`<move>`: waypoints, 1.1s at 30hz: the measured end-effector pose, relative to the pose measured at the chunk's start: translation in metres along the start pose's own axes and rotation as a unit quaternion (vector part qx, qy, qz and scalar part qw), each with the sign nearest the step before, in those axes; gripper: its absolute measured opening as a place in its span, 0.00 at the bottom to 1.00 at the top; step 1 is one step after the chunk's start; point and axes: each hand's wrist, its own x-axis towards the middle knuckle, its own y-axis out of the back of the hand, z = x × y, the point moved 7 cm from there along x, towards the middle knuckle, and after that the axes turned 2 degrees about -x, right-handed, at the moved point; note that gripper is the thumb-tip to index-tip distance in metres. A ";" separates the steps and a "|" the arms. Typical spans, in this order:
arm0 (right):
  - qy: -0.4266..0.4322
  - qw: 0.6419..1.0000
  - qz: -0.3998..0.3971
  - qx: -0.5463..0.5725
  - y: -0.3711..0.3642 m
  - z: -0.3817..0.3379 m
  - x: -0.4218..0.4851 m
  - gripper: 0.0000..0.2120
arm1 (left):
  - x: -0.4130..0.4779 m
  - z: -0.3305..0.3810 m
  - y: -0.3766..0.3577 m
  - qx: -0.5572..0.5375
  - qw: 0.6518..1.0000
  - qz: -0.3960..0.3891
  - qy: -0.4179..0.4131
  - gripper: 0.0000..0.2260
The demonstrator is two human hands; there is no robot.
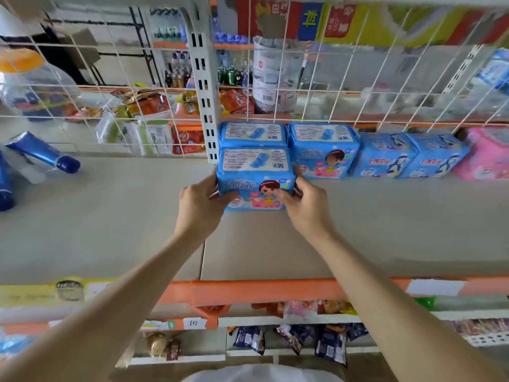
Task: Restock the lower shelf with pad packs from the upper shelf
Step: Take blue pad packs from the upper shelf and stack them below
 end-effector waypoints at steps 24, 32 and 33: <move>-0.034 0.999 -0.002 -0.015 -0.011 0.004 0.016 0.18 | 0.021 -0.018 -0.005 0.046 0.999 -0.002 -0.014 0.11; -0.078 0.991 -0.012 -0.104 0.001 -0.018 -0.012 0.39 | -0.007 -0.005 0.016 0.224 0.973 -0.045 -0.017 0.28; -0.083 0.989 -0.006 -0.119 0.006 -0.022 -0.021 0.40 | -0.016 -0.002 0.020 0.226 0.973 -0.038 -0.019 0.27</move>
